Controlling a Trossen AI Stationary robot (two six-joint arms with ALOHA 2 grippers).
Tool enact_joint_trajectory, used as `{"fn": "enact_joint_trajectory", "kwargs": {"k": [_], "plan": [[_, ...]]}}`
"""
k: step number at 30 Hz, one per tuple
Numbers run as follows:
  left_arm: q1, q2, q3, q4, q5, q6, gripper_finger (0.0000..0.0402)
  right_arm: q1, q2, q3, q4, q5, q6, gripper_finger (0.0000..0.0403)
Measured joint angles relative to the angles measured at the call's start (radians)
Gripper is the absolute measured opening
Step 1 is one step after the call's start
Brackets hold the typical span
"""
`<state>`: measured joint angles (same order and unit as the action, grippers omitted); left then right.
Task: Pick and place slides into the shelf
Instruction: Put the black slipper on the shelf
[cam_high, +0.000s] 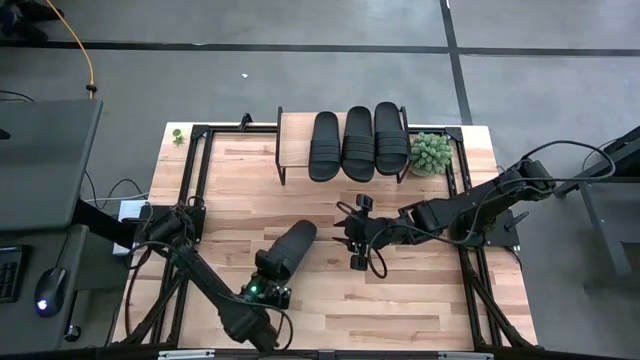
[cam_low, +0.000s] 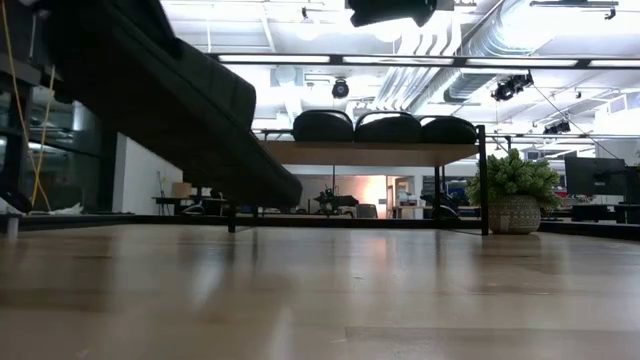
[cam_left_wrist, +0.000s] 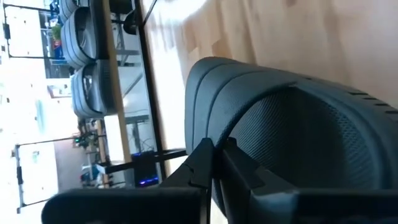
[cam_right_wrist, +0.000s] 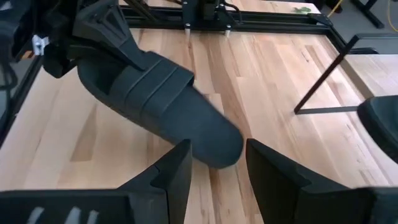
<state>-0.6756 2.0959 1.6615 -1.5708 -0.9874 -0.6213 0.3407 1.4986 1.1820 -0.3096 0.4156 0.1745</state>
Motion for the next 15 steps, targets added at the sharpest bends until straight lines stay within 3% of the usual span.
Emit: {"fn": "enact_joint_trajectory", "kwargs": {"k": [8,15], "plan": [[0.072,0.0,0.0,0.0,-0.014,0.058,0.0005,-0.022,0.0,0.0,-0.048,0.004,0.027,0.0142],[0.092,0.0,0.0,0.0,-0.087,0.1,0.0007,-0.022,-0.003,0.0,-0.063,0.082,0.026,0.0142]]}}
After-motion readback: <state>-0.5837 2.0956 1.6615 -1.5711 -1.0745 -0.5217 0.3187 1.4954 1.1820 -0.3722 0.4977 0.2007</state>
